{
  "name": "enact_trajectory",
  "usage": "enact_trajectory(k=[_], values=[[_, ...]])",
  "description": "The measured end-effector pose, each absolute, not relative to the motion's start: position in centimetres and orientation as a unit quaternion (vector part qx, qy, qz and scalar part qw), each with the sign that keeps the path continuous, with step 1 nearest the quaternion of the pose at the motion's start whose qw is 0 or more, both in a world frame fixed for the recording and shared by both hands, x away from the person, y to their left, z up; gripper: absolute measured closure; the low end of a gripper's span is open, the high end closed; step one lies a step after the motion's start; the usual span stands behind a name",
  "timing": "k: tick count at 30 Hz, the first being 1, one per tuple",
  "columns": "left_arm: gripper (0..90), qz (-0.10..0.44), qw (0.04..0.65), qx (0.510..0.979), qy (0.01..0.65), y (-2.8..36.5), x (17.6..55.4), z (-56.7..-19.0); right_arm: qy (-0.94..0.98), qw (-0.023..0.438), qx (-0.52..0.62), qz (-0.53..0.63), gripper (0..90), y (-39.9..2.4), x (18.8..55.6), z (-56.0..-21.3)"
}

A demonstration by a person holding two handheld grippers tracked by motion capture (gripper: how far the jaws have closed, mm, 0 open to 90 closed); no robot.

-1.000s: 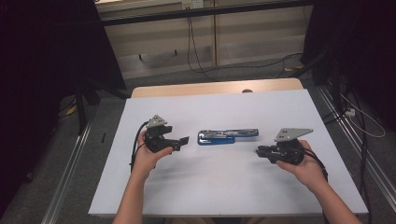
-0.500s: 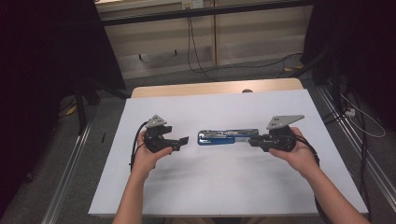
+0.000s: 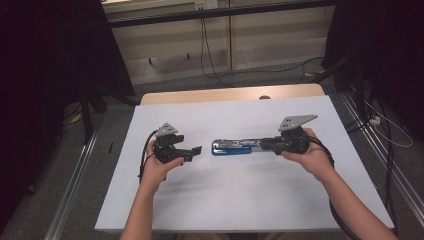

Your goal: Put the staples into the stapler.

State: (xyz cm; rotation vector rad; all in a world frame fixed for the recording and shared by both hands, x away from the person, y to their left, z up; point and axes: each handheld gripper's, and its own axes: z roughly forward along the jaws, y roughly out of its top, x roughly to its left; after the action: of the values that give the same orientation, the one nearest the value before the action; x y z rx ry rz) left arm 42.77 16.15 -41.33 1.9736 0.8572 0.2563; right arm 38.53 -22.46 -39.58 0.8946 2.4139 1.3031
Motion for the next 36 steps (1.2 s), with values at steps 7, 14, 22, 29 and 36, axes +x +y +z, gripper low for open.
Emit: enact_trajectory(k=[7, 14, 22, 29, 36], values=[[10.8, 0.104, 0.465, 0.807, 0.348, 16.1, 42.8, -41.4, 0.833, 0.126, 0.3, 0.448, 79.4, -22.1, 39.3, -39.5], [10.6, 0.103, 0.464, 0.808, 0.348, 16.0, 42.8, -41.5, 0.838, 0.12, 0.28, 0.453, 79.3, -21.6, 40.0, -39.4], [10.7, 0.101, 0.463, 0.81, 0.346, 15.9, 42.8, -41.6, 0.844, 0.118, 0.266, 0.451, 79.3, -21.0, 41.1, -39.2], [10.6, 0.1, 0.461, 0.811, 0.346, 15.7, 42.8, -41.7, 0.848, 0.114, 0.258, 0.448, 79.3, -20.5, 42.0, -39.4], [10.5, 0.099, 0.46, 0.812, 0.346, 15.7, 42.8, -41.7, 0.852, 0.112, 0.252, 0.446, 79.4, -20.1, 42.6, -39.5]])
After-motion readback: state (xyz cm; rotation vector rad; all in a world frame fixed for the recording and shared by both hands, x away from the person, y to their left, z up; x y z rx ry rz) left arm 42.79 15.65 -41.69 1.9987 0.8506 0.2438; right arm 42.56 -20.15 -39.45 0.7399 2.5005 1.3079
